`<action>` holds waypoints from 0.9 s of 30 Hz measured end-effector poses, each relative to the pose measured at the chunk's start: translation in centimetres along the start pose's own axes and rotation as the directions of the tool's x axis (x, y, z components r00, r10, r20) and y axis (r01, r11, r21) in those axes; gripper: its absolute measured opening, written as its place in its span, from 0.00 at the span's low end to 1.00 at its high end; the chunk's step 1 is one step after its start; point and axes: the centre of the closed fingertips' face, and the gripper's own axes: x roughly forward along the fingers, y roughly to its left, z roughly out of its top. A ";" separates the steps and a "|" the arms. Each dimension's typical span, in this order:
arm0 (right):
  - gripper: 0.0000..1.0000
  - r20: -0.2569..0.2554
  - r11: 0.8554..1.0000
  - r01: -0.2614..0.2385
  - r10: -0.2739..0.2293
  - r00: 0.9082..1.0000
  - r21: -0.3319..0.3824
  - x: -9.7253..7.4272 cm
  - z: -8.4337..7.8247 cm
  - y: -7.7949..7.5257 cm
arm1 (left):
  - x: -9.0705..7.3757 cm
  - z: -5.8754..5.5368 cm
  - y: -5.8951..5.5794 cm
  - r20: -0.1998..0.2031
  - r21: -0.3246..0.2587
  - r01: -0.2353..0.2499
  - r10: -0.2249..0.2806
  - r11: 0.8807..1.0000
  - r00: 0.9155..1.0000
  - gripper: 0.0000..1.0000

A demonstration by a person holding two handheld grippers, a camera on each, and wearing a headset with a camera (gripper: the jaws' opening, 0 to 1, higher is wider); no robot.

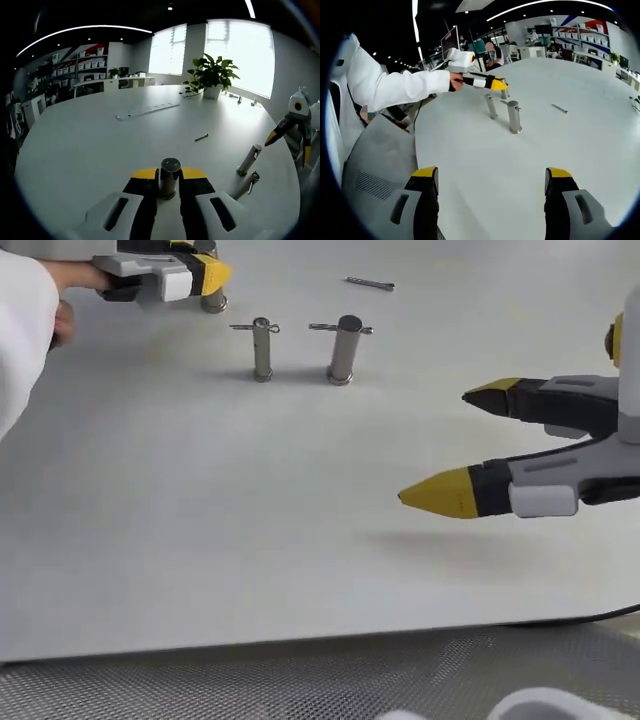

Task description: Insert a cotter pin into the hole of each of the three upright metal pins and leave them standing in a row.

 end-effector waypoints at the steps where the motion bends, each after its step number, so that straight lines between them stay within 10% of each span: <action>1: 0.85 0.001 1.000 0.000 0.000 1.000 0.000 0.0 0.0 0.0 | 0.0 0.0 0.0 -0.002 0.020 -0.001 0.001 1.000 1.000 0.13; 5: 0.81 0.010 1.000 0.015 -0.015 1.000 -0.002 -0.1 0.3 -0.5 | -0.1 0.1 0.3 -0.008 0.088 -0.047 0.047 0.995 0.999 0.12; 15: 0.81 0.022 1.000 0.020 -0.020 1.000 -0.002 -0.4 0.4 -0.4 | -1.0 0.3 0.5 -0.020 0.055 -0.068 0.069 0.996 0.997 0.11; 27: 0.81 0.062 0.999 0.031 -0.031 0.998 -0.006 -1.6 1.2 -0.1 | -5.8 5.1 -2.6 0.073 0.075 -0.010 0.005 0.997 0.997 0.11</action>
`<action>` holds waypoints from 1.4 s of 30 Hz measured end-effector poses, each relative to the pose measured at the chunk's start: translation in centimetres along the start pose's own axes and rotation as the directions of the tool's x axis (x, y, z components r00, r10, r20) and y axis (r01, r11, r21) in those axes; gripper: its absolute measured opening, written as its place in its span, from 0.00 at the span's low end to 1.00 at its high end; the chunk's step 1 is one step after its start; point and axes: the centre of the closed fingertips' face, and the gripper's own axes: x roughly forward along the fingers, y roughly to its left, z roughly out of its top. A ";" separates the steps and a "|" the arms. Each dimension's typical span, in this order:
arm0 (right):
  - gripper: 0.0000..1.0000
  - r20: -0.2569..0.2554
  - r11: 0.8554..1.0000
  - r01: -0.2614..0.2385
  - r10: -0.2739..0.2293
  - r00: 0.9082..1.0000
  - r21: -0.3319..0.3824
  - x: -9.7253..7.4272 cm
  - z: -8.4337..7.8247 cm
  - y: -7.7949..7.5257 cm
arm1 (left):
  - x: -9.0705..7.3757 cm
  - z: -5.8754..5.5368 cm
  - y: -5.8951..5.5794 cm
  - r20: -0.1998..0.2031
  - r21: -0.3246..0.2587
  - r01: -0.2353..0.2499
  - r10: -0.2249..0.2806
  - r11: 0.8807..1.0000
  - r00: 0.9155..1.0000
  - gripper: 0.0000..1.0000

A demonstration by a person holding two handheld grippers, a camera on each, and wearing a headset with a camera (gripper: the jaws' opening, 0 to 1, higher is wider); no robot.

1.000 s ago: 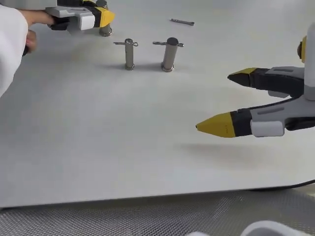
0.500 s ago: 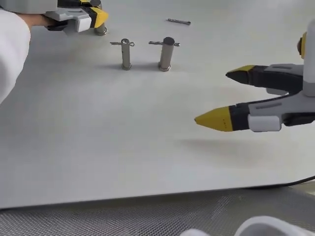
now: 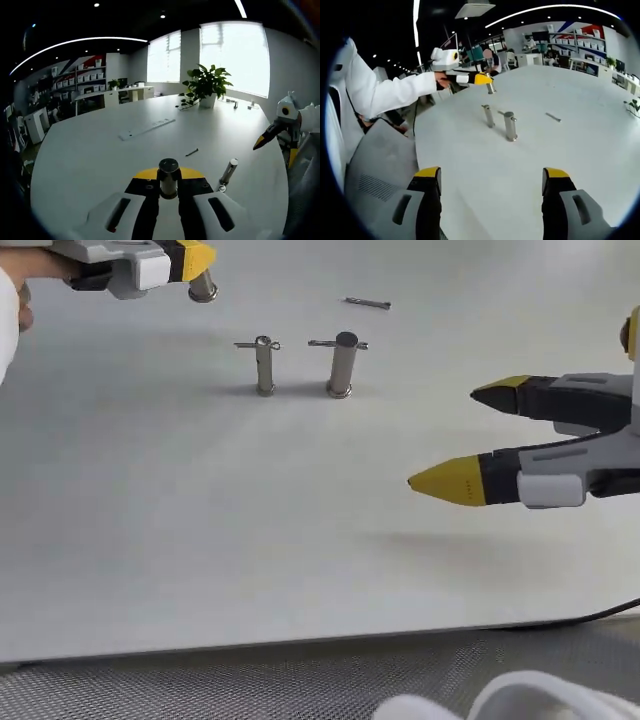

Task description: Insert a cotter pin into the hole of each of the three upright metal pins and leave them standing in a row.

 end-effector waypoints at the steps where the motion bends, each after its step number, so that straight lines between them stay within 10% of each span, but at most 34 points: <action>1: 0.81 0.002 1.000 -0.003 0.003 1.000 -0.001 -0.1 0.0 0.1 | -0.3 0.3 -0.3 0.003 0.007 0.007 -0.007 1.000 1.000 0.11; 13: 0.81 0.015 1.000 0.004 -0.004 1.000 0.003 -1.2 0.2 0.4 | -2.6 2.0 -4.7 0.014 0.085 0.133 -0.135 0.987 0.991 0.11; 34: 0.80 -0.002 0.999 0.021 -0.021 1.000 0.034 -2.1 -1.4 0.2 | -1.4 -2.6 -13.4 -0.110 0.166 0.319 -0.304 0.933 0.946 0.11; 42: 0.78 -0.002 0.999 0.020 -0.020 1.000 0.037 -2.0 -1.4 0.4 | -0.3 -4.0 -14.3 -0.133 0.146 0.344 -0.326 0.928 0.936 0.11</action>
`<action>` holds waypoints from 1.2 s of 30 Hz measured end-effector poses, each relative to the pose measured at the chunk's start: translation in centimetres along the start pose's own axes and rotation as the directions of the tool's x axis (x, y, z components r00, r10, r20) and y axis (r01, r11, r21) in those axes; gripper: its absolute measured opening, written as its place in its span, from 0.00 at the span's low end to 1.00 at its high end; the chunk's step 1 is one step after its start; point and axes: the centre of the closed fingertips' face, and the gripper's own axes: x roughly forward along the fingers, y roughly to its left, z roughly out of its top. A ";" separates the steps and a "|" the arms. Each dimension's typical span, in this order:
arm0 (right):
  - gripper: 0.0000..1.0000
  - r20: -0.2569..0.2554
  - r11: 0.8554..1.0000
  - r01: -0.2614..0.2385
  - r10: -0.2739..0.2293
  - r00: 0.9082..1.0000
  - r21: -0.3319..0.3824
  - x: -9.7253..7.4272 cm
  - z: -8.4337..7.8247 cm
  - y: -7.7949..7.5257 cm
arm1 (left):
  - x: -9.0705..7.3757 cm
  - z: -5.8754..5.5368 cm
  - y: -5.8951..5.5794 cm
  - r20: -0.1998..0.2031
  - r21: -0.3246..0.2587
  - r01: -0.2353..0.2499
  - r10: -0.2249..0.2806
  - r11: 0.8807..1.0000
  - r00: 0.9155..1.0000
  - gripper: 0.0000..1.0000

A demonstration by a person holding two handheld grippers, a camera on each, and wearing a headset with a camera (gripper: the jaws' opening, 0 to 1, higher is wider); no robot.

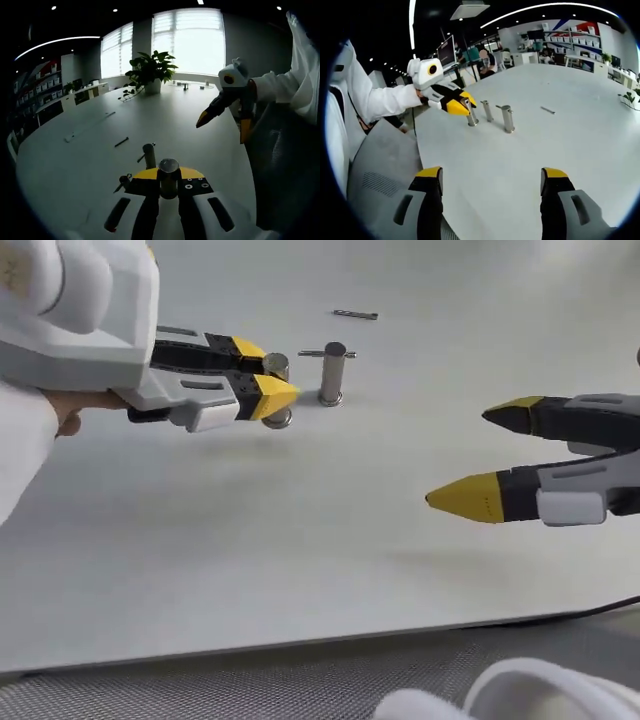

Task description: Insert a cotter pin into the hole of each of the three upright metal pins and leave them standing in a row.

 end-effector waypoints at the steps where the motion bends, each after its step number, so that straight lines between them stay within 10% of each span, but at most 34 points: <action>1: 0.78 0.000 1.000 0.000 0.000 1.000 0.000 0.0 0.0 0.1 | 0.1 0.3 -0.4 0.001 0.015 0.001 -0.001 1.000 1.000 0.11; 36: 0.78 -0.038 1.000 -0.014 0.014 0.999 0.003 0.8 -0.6 1.0 | 1.6 -3.0 -1.7 -0.035 -0.038 0.015 -0.016 0.999 0.999 0.11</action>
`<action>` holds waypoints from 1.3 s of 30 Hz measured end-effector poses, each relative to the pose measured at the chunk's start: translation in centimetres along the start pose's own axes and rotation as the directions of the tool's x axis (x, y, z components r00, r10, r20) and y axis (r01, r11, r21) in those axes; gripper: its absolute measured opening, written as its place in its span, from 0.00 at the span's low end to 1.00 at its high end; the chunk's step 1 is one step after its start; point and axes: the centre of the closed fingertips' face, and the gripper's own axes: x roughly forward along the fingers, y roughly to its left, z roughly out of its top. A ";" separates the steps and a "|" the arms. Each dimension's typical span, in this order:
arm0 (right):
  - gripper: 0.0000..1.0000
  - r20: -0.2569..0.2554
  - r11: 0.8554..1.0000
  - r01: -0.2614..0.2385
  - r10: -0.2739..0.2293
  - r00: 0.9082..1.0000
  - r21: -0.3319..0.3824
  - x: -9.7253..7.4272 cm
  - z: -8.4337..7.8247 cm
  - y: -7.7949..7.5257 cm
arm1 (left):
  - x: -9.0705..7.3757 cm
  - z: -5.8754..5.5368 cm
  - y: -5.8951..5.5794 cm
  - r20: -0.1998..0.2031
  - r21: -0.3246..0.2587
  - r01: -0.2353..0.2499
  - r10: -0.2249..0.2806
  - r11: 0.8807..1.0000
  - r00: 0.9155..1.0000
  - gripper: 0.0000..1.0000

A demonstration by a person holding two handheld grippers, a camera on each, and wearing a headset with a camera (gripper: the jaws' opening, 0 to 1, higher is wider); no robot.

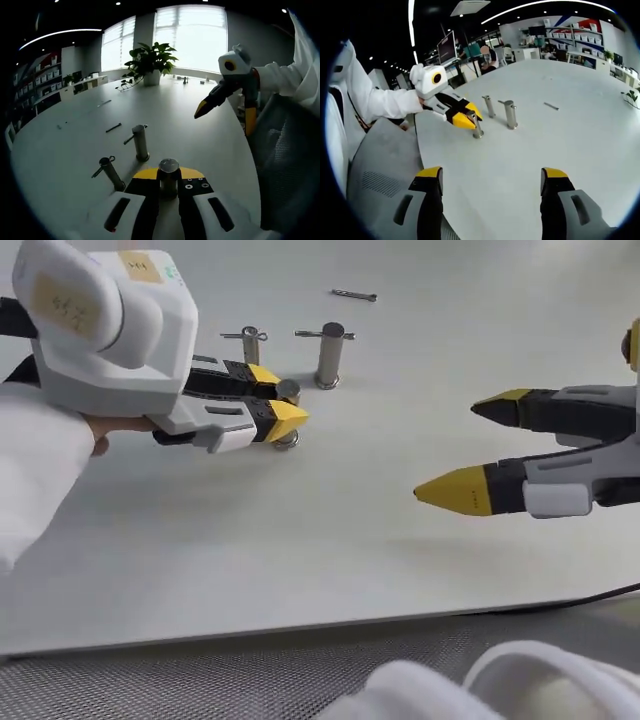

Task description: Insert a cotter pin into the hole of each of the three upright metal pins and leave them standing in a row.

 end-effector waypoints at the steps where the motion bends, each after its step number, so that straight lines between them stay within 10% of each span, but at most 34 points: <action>1: 0.78 0.000 1.000 0.000 0.000 1.000 0.000 0.0 0.0 0.0 | 0.0 0.0 0.1 -0.001 0.015 0.001 -0.001 1.000 1.000 0.11; 22: 0.77 -0.004 1.000 -0.005 0.005 1.000 0.001 0.3 0.3 -0.2 | 0.0 0.7 0.4 0.058 -0.037 0.024 -0.022 0.999 0.998 0.13; 35: 0.76 0.000 1.000 -0.009 0.009 1.000 0.000 0.3 0.3 -0.6 | -2.0 -0.5 0.4 0.007 -0.070 0.044 -0.044 0.997 0.999 0.30; 39: 0.76 0.000 1.000 -0.011 0.011 1.000 0.002 0.3 0.3 -0.7 | -2.9 -0.6 -1.2 -0.008 -0.076 0.070 -0.071 0.995 0.997 0.42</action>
